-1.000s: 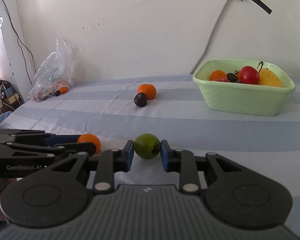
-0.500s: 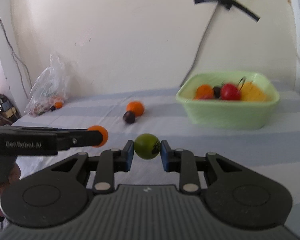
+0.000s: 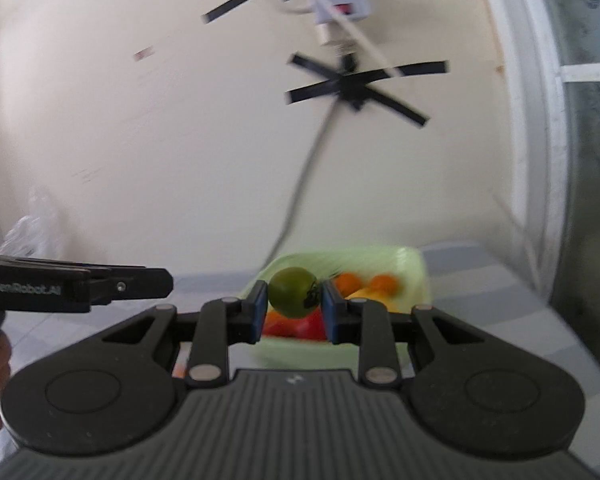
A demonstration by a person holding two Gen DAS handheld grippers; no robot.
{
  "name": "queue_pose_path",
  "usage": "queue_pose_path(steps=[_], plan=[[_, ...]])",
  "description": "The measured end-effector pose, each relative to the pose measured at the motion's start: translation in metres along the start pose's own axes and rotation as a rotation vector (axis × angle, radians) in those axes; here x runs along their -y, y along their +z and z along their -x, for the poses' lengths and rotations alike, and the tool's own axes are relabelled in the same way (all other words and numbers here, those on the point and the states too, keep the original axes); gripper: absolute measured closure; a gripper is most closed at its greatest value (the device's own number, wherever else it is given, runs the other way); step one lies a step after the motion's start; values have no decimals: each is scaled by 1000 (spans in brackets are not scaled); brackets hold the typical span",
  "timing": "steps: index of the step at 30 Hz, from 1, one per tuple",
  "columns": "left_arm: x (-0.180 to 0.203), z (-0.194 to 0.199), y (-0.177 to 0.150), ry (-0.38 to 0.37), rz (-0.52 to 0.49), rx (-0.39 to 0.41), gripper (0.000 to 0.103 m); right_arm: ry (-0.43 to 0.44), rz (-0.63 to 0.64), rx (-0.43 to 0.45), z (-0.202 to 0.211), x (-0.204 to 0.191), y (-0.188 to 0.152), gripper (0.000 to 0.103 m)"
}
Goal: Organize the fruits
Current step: 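Carry the orange fruit and green tomato over the green basin with both grippers, then open both grippers to drop the fruits into the basin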
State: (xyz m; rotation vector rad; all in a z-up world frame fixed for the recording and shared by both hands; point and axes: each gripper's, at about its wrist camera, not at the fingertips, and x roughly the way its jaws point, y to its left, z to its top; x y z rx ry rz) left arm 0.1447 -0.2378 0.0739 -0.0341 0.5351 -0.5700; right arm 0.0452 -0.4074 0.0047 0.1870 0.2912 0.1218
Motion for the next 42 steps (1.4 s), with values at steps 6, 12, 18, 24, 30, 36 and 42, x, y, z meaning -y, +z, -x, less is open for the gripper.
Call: queue_pose_path(steps=[6, 12, 18, 24, 30, 36, 42], plan=[[5, -53, 21, -25, 9, -70, 67, -49, -82, -25, -27, 33, 4, 72], [-13, -35, 8, -35, 17, -56, 67, -33, -103, -35, -34, 44, 3, 72], [-11, -12, -46, 62, -108, -59, 58, 2, -133, -4, -23, 43, 4, 72], [-10, -43, -69, 136, -159, -148, 58, 2, -125, -2, -22, 39, 1, 72], [-11, -50, -72, 137, -155, -173, 70, 1, -131, -9, -27, 42, 2, 72], [-10, -20, -36, 63, -99, -65, 70, 16, -155, -8, -34, 46, 3, 72], [4, -62, 6, 24, -88, -75, 70, 15, -172, -41, -46, 50, -1, 72]])
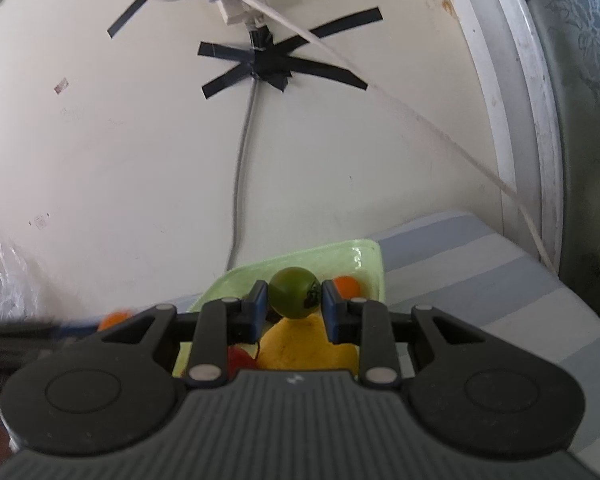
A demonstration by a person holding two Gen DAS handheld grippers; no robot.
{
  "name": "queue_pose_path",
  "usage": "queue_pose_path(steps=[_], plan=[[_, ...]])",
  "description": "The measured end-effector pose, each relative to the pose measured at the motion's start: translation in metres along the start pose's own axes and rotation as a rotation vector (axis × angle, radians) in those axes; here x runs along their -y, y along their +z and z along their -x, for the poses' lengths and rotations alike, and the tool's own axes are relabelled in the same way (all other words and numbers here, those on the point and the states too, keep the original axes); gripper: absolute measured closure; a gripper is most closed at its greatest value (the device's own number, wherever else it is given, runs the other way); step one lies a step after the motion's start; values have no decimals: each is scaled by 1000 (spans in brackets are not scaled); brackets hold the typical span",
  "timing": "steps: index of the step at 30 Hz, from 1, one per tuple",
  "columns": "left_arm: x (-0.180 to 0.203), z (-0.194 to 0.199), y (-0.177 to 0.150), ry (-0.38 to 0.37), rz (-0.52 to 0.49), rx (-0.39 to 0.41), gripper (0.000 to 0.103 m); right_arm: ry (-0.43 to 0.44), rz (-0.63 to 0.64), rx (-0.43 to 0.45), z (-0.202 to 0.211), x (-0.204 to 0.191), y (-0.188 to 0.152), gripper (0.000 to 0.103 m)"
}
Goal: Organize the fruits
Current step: 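Open both grippers to drop the fruits into the basin, then move both open grippers back toward the tangerine and dark plum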
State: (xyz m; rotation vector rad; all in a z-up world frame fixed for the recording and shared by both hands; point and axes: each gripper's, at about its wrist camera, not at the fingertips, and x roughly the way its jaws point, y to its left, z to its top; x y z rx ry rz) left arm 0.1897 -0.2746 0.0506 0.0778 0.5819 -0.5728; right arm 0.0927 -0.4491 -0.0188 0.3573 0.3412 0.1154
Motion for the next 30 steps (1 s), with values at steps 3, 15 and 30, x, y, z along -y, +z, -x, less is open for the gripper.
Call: queue_pose_path(steps=[3, 15, 30], plan=[[5, -30, 8, -36, 23, -53, 69, 11, -5, 0, -1, 2, 0, 70], [-3, -37, 8, -33, 100, -53, 54, 1, -35, 58, 7, 10, 3, 53], [-28, 107, -82, 329, 115, -29, 54, 27, -51, 205, 57, -12, -4, 53]])
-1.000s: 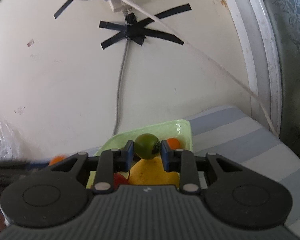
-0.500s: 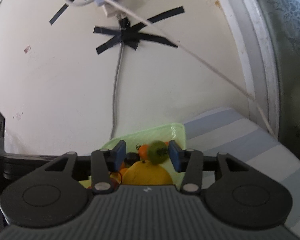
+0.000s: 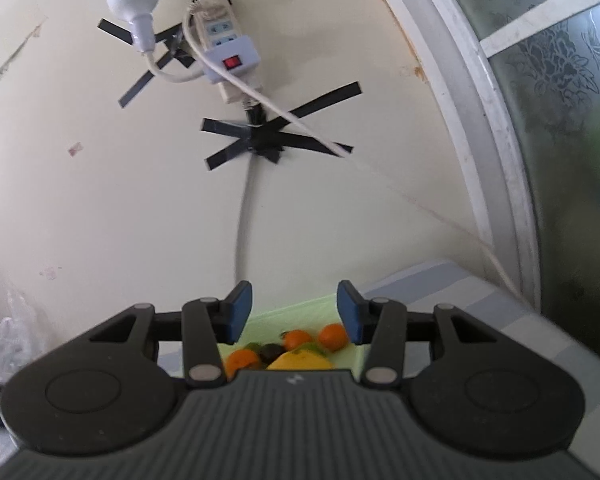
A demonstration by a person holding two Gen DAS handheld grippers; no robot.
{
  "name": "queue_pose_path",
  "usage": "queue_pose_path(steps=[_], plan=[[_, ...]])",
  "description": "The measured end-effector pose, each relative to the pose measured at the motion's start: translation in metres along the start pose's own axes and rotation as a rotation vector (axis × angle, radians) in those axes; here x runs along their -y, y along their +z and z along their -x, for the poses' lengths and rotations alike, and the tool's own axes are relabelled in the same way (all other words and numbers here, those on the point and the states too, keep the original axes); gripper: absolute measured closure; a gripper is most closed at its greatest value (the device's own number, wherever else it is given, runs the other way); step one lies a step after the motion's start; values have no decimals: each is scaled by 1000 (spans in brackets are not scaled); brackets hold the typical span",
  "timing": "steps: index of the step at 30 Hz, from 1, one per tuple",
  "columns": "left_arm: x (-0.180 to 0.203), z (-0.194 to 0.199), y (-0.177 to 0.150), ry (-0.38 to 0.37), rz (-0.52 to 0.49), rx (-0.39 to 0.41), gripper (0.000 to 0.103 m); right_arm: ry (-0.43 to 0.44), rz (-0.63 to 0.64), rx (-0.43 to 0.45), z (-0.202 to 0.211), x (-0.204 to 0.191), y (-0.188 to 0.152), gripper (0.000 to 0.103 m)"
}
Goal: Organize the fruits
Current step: 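Move both open grippers back toward the tangerine and dark plum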
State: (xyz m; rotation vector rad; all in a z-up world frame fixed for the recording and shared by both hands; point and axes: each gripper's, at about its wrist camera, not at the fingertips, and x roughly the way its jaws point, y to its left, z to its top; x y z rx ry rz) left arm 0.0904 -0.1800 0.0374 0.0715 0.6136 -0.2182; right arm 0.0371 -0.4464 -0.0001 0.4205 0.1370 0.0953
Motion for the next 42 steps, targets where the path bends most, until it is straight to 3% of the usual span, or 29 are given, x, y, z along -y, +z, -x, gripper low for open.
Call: queue_pose_path(steps=[5, 14, 24, 28, 30, 36, 42], plan=[[-17, 23, -35, 63, 29, -22, 54, 96, -37, -76, 23, -24, -19, 53], [-28, 26, -65, 60, 77, -15, 52, 162, 41, -265, 35, -71, -56, 53], [-50, 18, -82, 73, 177, -17, 52, 169, 87, -380, 18, -116, -86, 53], [-55, 21, -84, 51, 197, 10, 52, 115, 100, -440, 6, -124, -104, 54], [-56, 24, -85, 44, 198, 28, 52, 106, 134, -401, 11, -128, -103, 54], [-58, 30, -89, 27, 203, 65, 51, 69, 192, -406, 12, -136, -107, 54], [-56, 32, -88, 28, 196, 80, 49, 10, 145, -371, 14, -126, -105, 54]])
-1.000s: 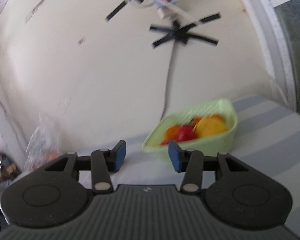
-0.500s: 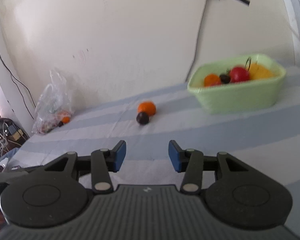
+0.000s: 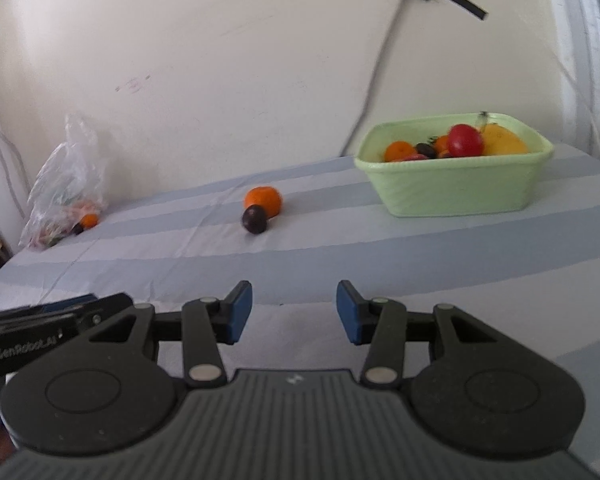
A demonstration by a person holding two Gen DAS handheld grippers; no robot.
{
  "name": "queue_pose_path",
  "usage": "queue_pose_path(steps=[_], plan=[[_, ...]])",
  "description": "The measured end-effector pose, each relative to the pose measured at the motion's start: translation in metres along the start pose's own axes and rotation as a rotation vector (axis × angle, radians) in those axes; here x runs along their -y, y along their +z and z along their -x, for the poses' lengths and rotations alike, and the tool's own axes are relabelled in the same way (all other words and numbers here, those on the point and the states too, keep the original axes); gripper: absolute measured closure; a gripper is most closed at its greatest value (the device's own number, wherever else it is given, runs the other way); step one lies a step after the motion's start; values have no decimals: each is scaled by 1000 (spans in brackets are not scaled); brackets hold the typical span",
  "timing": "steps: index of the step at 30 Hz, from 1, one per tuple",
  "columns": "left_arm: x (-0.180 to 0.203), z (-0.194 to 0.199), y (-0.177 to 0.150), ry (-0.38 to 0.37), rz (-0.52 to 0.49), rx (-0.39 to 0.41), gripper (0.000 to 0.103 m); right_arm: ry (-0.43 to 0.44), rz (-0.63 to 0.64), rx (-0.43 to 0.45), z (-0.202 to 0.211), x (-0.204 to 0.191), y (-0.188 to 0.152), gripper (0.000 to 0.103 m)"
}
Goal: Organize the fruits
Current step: 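Move both open grippers back toward the tangerine and dark plum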
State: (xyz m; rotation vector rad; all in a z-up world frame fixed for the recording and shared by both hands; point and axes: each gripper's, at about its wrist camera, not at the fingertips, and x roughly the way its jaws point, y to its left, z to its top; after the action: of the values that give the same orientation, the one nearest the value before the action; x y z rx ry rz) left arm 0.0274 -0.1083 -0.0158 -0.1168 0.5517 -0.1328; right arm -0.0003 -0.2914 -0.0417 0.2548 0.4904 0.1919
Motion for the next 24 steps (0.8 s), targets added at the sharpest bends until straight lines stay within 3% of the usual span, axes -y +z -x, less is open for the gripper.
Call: queue_pose_path(steps=[6, 14, 24], plan=[[-7, 2, 1, -11, 40, 8, 48, -23, -88, -40, -5, 11, 3, 54], [-19, 3, 0, -67, 98, -14, 48, -134, 21, -42, -6, -17, -4, 52], [-17, 5, -1, -73, 85, -6, 45, -121, 0, -35, -5, -15, -3, 51]])
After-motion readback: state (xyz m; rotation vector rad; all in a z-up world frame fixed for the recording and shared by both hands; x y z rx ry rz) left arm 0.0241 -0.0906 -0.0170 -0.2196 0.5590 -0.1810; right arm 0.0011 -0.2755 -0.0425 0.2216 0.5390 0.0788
